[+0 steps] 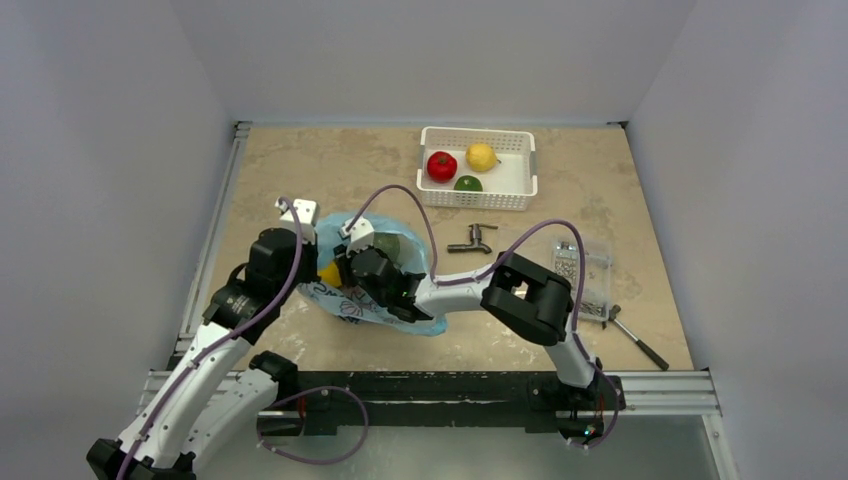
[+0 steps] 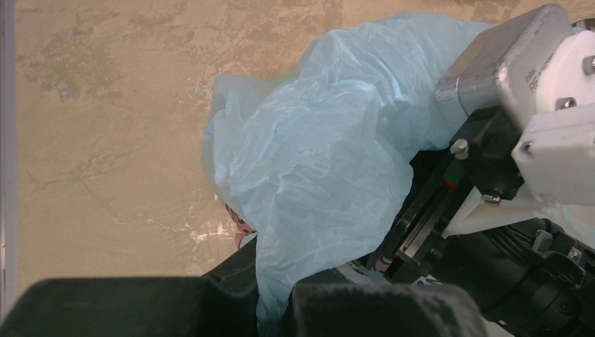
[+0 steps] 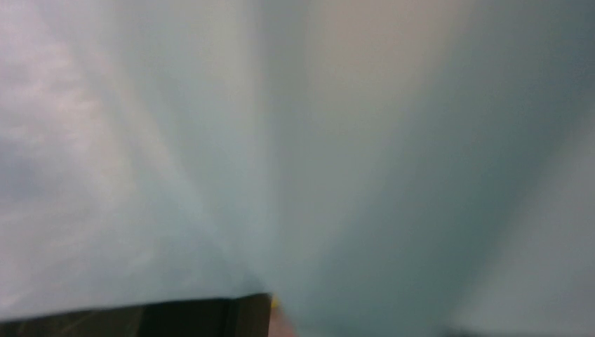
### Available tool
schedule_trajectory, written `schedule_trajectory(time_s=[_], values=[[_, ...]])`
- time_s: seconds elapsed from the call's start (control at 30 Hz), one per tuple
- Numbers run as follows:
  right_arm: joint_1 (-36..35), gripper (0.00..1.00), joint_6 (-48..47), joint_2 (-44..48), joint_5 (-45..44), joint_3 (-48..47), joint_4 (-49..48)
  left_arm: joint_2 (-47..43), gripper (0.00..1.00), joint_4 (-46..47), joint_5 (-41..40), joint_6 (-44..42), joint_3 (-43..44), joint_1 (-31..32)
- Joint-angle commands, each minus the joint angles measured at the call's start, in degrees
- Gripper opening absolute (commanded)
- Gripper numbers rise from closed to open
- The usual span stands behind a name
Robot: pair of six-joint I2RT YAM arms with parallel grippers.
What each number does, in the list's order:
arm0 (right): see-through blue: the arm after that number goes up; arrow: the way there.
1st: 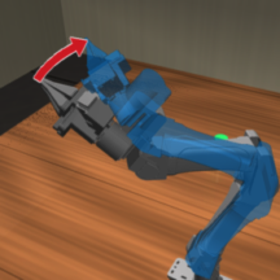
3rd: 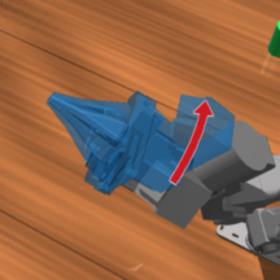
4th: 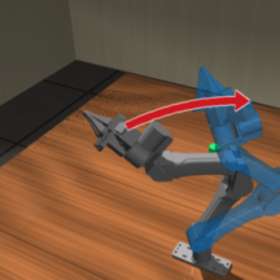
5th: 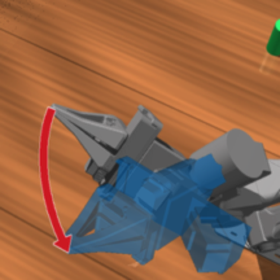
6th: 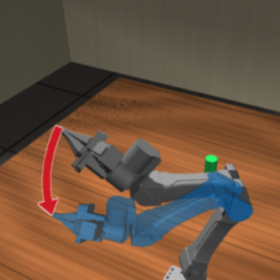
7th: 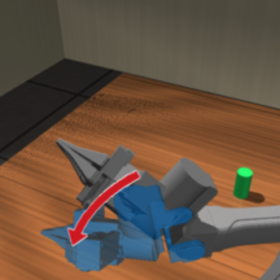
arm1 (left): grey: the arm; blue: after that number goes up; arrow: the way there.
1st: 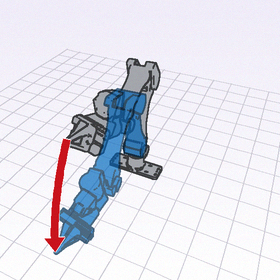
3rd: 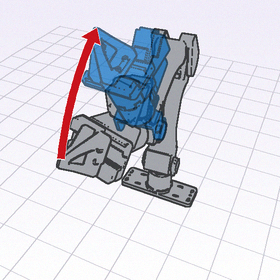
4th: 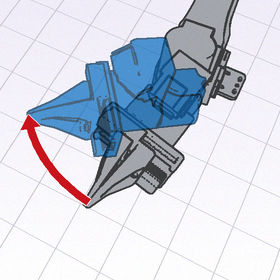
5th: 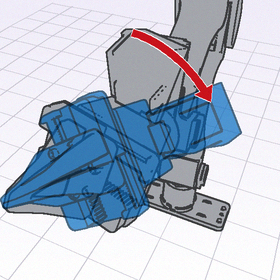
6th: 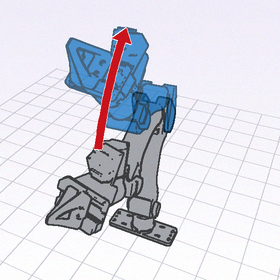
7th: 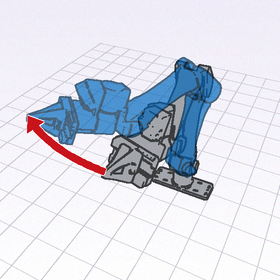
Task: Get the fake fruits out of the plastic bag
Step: Adjust the fake fruit in the plastic bag.
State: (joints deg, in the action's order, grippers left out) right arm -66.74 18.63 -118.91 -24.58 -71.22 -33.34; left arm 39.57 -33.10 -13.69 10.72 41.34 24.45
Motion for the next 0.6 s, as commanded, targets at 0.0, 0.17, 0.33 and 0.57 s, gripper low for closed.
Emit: schedule_trajectory(time_s=[0.0, 0.17, 0.33, 0.57], values=[[0.12, 0.29, 0.52, 1.20, -16.55, -1.95, 4.38, -0.16, 0.00, 3.69, -0.19, -1.42, -0.63, 0.23], [0.21, 0.28, 9.10, 3.58, -24.64, 2.82, 10.41, -1.42, 0.00, 4.50, -1.94, -2.67, -1.85, 0.23], [1.57, 0.34, 7.99, 6.47, -20.17, 6.17, 9.45, -2.31, 0.00, 5.31, -1.56, -3.91, -3.38, 0.34], [1.48, 0.47, -2.08, 8.78, 1.27, 9.74, -3.65, -0.60, 0.00, 7.12, 4.59, -3.63, -3.55, 0.33]])
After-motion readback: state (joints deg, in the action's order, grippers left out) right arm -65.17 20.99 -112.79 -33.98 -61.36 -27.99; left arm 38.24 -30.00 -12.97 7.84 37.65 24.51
